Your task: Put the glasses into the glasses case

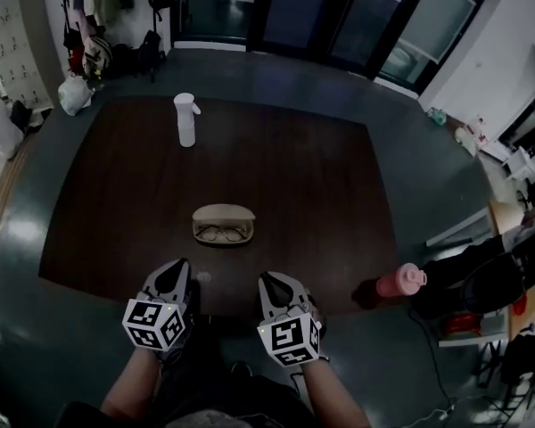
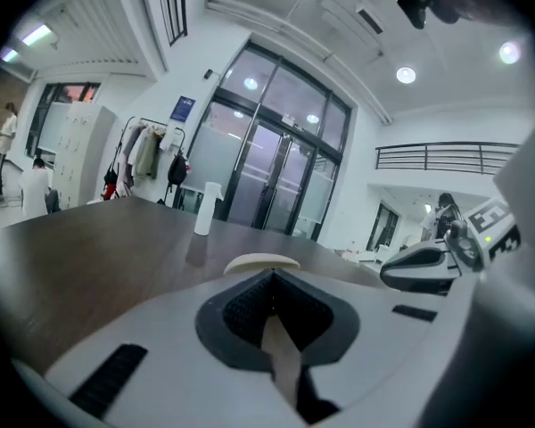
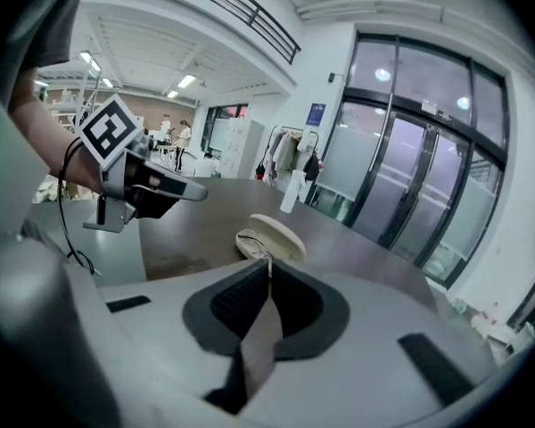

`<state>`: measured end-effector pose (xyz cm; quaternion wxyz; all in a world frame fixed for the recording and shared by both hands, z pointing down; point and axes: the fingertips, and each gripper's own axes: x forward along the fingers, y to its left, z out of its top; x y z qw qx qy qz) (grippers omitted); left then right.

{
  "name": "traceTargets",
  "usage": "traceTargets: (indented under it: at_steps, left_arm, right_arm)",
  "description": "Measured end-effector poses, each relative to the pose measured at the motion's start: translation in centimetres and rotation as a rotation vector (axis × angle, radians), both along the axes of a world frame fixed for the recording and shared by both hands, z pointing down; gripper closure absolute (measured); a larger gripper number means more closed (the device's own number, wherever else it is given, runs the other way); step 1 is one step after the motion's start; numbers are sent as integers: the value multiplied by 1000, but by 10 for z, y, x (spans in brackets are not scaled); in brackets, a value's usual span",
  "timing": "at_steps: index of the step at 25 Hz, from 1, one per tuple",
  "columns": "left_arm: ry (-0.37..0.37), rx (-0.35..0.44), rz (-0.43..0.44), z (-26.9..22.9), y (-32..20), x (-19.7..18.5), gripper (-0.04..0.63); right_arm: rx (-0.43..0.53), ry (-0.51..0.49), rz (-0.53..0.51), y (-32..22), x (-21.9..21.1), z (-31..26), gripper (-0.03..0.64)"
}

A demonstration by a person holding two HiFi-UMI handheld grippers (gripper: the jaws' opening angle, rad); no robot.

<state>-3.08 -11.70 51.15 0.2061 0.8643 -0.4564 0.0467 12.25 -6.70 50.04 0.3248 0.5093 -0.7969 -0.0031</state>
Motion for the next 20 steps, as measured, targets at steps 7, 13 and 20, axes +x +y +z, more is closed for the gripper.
traceTargets:
  at_steps: [7, 13, 20]
  left_arm:
    - [29, 59, -25, -28, 85, 18, 589]
    - [30, 112, -16, -51, 140, 39, 589]
    - [39, 174, -12, -84, 175, 54, 589]
  right_arm:
    - [41, -49, -28, 78, 13, -19, 627]
    - [113, -47, -71, 128, 20, -37, 628]
    - [169, -52, -63, 157, 29, -53, 629]
